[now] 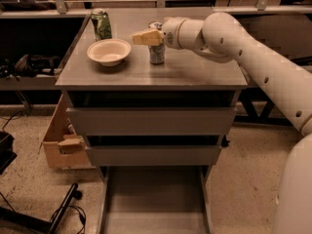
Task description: Pick redbull can from bottom drawer and place on counter
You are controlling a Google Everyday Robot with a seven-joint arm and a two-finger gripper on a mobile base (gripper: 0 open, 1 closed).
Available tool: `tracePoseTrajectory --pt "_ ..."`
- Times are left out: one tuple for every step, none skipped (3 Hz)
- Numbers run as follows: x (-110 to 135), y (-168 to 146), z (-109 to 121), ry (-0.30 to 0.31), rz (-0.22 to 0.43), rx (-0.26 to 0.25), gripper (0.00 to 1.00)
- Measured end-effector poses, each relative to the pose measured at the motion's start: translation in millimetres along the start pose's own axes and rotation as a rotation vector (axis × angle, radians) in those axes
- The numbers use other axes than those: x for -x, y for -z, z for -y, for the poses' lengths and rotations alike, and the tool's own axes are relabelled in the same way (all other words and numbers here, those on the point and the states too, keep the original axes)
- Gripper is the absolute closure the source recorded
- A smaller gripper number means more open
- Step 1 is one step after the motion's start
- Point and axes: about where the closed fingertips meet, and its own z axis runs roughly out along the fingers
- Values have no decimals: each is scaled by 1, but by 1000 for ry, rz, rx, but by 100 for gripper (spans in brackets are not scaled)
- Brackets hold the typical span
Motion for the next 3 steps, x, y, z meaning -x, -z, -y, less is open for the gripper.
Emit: tracePoseTrajectory --pt "14 6 4 -8 18 6 0" --pt "67 29 -2 60 0 20 0" --pt "104 103 -4 183 -114 -11 0"
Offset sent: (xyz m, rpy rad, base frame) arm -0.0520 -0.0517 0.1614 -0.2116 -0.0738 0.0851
